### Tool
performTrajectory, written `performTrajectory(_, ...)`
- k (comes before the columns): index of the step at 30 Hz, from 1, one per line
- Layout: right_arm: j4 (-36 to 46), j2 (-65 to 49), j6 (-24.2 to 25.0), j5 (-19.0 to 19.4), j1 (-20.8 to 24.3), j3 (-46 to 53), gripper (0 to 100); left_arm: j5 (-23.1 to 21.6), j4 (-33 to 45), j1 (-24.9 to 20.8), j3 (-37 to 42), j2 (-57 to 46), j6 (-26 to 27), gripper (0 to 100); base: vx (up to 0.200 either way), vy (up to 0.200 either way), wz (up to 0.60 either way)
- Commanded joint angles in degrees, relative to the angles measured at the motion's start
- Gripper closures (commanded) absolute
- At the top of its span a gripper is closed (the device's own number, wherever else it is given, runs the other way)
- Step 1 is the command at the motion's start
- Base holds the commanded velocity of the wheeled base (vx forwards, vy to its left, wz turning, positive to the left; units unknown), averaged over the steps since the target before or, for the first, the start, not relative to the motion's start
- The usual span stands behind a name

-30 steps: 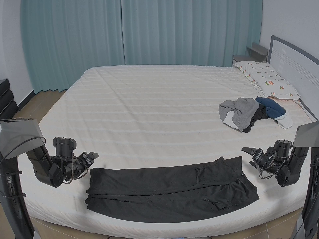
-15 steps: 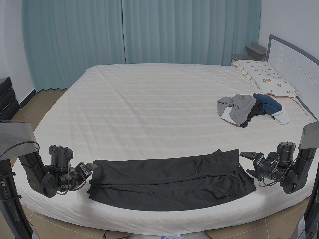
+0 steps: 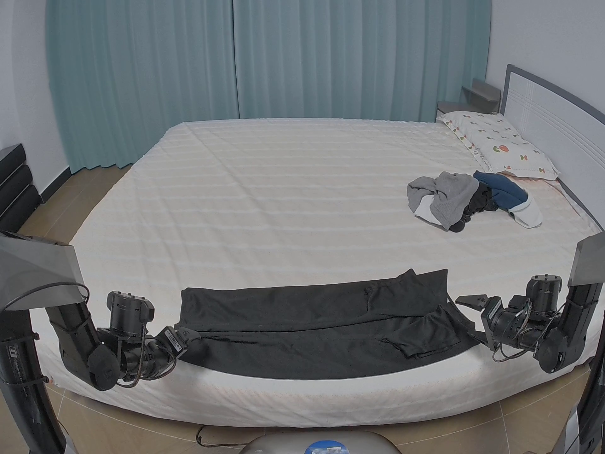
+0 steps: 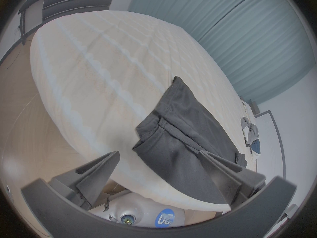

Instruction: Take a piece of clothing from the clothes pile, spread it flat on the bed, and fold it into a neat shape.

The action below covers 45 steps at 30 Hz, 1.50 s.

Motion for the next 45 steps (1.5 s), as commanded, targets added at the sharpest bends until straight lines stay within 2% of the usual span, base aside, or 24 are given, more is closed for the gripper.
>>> performTrajectory(1,-0.04,0.12,0.02,0.03,-0.03,0.48,0,0.8,-1.04,-0.53,-0.64,2.32,-0.07,0,0.0,0.0,0.0)
performTrajectory(12,-0.04,0.2,0.02,0.03,-0.11,0.39,0,4.67,-2.79,-2.55,-3.1,6.01,1.6,0,0.0,0.0,0.0)
performTrajectory(13,-0.04,0.29,0.02,0.03,-0.11,0.39,0,5.28,-2.88,-2.55,-3.1,6.27,2.04,100,0.0,0.0,0.0)
performTrajectory(17,0.14,0.2,-0.07,-0.41,0.06,0.66,0,8.71,-3.06,-2.55,-2.75,7.41,2.65,100,0.0,0.0,0.0)
performTrajectory(23,0.32,0.12,-0.33,-4.19,0.76,1.01,0,12.05,-3.06,-2.37,-0.55,7.41,3.45,100,0.0,0.0,0.0)
performTrajectory(33,0.67,-0.32,-0.15,-4.63,3.66,2.59,0,13.81,-3.32,-2.28,1.03,7.15,4.15,100,0.0,0.0,0.0)
performTrajectory(36,0.76,0.2,-0.15,-6.47,4.98,2.59,0,13.81,-3.41,-2.28,1.12,7.06,4.06,100,0.0,0.0,0.0)
performTrajectory(37,0.84,0.38,-0.15,-7.35,5.51,2.41,0,13.72,-3.41,-2.28,1.12,7.06,4.06,0,0.0,0.0,0.0)
performTrajectory(40,0.76,1.08,0.11,-9.02,7.53,2.59,0,13.63,-3.41,-2.28,1.03,7.06,3.62,0,0.0,0.0,0.0)
performTrajectory(45,0.84,1.61,3.36,-11.66,11.14,1.8,0,13.28,-3.76,-2.19,0.68,6.8,3.27,0,0.0,0.0,0.0)
